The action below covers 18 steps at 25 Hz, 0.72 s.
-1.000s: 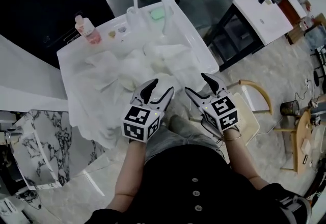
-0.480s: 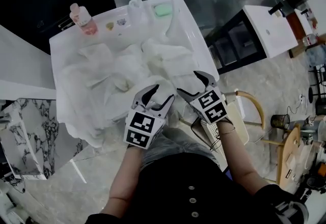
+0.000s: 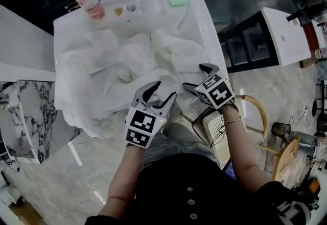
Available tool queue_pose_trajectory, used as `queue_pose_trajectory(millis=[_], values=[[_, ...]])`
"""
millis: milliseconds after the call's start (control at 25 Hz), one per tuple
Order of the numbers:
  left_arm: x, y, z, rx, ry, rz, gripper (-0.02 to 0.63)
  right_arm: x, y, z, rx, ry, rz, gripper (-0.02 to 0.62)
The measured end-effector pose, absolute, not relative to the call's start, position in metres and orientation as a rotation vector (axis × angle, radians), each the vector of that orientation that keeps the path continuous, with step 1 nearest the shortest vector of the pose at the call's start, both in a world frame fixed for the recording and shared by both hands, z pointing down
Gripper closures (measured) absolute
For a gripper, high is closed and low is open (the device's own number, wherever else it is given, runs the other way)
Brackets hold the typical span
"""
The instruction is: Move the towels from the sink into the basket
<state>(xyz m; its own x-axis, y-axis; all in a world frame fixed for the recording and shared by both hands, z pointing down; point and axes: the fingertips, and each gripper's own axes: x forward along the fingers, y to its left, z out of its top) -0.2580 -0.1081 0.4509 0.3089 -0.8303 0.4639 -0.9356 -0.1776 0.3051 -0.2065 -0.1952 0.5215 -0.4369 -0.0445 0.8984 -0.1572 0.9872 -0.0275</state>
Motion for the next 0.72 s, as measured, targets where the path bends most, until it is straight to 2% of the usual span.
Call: queue_pose_trajectory(millis=[40, 200, 280, 720], values=[[-0.258, -0.108, 0.452, 2.041, -1.561, 0.26, 0.394, -0.207, -0.196, 0.525, 0.135, -2.006, 0.177, 0.196], [-0.253, -0.109, 0.454, 2.031, -1.559, 0.255, 0.394, -0.209, -0.197, 0.528, 0.146, -1.965, 0.228, 0.329], [-0.248, -0.109, 0.454, 2.036, -1.548, 0.258, 0.394, -0.209, -0.196, 0.527, 0.155, -1.969, 0.21, 0.373], [-0.247, -0.105, 0.453, 2.08, -1.52, 0.302, 0.394, -0.211, -0.192, 0.519, 0.229, -2.044, 0.107, 0.489]])
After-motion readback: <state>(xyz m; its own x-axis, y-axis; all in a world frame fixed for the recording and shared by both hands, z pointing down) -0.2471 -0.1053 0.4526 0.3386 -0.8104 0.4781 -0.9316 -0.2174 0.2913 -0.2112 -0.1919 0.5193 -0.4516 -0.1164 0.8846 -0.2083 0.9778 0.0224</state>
